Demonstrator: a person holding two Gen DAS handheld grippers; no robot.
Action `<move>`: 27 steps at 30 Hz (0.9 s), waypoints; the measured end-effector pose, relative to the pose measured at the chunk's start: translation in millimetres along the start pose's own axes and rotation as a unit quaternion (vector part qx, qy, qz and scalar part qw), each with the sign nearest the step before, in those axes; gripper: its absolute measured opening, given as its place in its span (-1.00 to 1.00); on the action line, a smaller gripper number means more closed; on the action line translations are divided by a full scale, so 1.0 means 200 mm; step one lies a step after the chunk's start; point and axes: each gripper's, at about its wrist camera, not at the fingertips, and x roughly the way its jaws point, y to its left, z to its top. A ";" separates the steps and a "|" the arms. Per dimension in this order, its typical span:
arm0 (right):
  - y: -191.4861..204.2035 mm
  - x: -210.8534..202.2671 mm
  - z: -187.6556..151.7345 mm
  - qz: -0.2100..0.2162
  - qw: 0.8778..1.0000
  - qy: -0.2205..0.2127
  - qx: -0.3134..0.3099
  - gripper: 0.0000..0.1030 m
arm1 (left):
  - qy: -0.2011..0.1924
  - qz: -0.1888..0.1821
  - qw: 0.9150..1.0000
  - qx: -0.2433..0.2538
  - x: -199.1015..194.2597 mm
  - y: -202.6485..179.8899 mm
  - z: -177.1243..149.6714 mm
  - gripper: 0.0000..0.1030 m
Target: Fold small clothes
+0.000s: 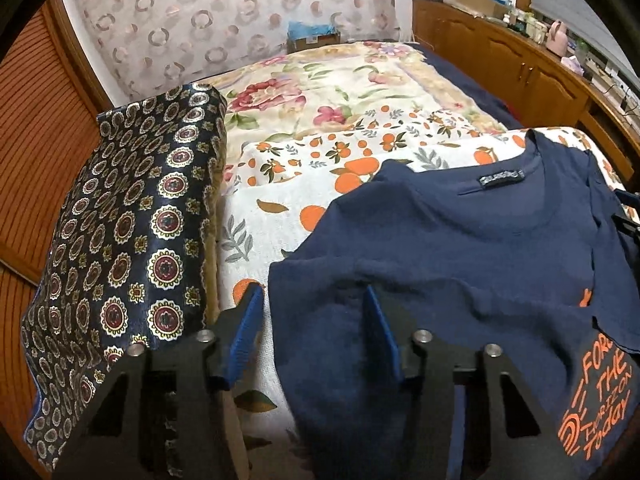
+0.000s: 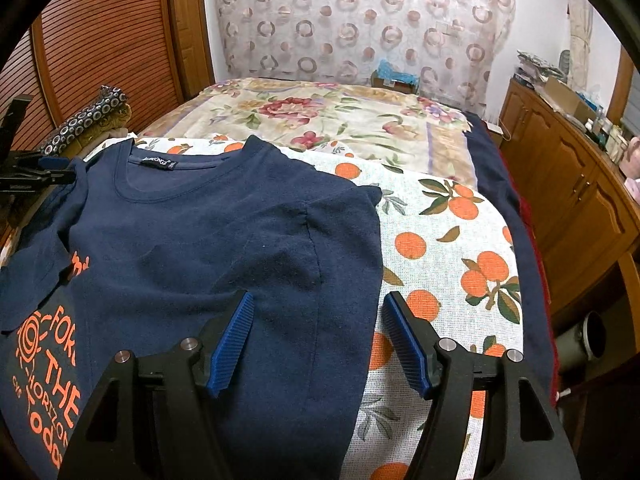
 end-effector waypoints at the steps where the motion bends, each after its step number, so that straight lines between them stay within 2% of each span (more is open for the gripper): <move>1: 0.00 0.00 0.00 0.000 1.000 0.000 0.000 0.34 | 0.002 -0.001 1.000 -0.001 0.01 0.00 0.00 0.00; 4: 0.00 0.00 0.00 0.000 1.000 0.000 0.000 0.34 | 0.004 0.002 1.000 -0.004 0.04 0.01 0.00 -0.06; 5: 0.00 0.00 0.00 0.000 1.000 0.000 0.000 0.34 | 0.002 0.001 1.000 -0.001 0.04 0.01 -0.01 -0.19; 6: 0.00 0.00 0.00 0.000 1.000 0.000 0.000 0.34 | 0.001 -0.003 1.000 0.000 0.03 0.01 -0.01 -0.41; 7: 0.00 0.00 0.00 0.000 1.000 0.000 -0.001 0.34 | -0.001 -0.015 1.000 0.000 0.03 0.01 -0.01 -0.54; 8: 0.00 0.00 0.00 0.000 1.000 0.000 -0.001 0.34 | -0.003 -0.034 0.999 -0.002 0.02 0.01 -0.02 -0.77; 9: 0.00 0.00 0.00 -0.001 1.000 0.000 -0.001 0.34 | -0.006 -0.041 0.999 -0.004 0.00 0.01 -0.02 -0.81; 17: -0.01 0.00 0.00 0.007 1.000 0.000 0.006 0.35 | -0.088 -0.052 0.995 -0.023 -0.27 0.08 -0.03 -0.86; 27: -0.09 0.05 0.08 -0.004 1.000 0.018 0.020 0.31 | -0.130 -0.100 0.986 -0.031 -0.38 0.06 -0.14 -0.86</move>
